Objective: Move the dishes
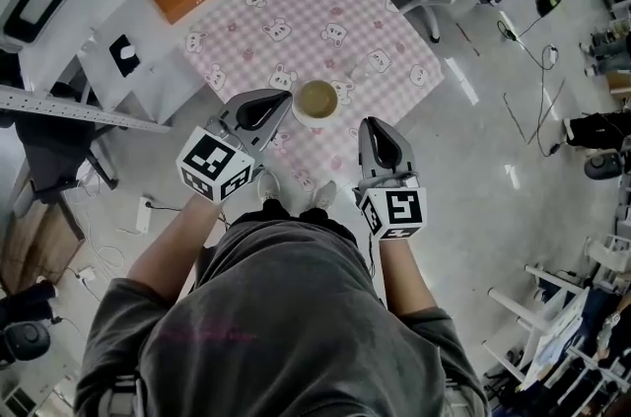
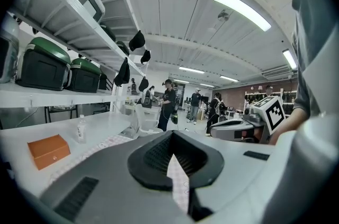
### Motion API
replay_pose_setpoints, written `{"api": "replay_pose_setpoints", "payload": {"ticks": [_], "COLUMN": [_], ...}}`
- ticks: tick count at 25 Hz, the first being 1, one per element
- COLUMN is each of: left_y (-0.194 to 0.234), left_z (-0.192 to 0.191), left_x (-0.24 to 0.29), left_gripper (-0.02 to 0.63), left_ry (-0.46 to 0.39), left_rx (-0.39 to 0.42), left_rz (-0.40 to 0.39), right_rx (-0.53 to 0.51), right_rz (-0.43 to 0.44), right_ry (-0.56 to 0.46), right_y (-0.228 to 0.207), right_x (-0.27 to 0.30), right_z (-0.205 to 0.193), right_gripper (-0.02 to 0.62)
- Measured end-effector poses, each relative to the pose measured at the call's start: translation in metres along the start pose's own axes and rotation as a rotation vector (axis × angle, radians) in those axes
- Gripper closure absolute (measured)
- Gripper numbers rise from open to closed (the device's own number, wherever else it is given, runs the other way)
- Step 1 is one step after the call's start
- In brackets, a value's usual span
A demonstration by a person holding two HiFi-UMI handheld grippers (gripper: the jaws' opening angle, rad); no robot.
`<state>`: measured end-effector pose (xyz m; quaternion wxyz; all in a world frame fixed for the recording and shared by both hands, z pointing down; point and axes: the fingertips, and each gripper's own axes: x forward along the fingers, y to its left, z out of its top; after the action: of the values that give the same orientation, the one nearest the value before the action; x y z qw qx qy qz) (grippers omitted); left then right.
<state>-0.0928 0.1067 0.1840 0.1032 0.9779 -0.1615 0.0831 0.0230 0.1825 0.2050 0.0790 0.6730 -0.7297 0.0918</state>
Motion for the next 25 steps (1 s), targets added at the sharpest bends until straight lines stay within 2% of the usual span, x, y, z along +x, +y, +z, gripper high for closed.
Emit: {"api": "replay_pose_setpoints", "payload": {"ticks": [17,25], "left_y": [-0.025,-0.025], "left_z": [-0.001,0.000], "left_x": [0.035,0.039], "left_gripper": [0.604,0.604], "left_ry": [0.015,0.008], "left_rx": [-0.012,-0.017], "left_rz": [0.057,0.061], "right_rx": [0.026,0.022], "right_rz": [0.084,0.091], "right_ry": [0.009,0.015], "right_y": [-0.038,-0.044], "right_x": [-0.003,-0.001], "right_z": [-0.002,0.000], "right_gripper": [0.574,0.584]}}
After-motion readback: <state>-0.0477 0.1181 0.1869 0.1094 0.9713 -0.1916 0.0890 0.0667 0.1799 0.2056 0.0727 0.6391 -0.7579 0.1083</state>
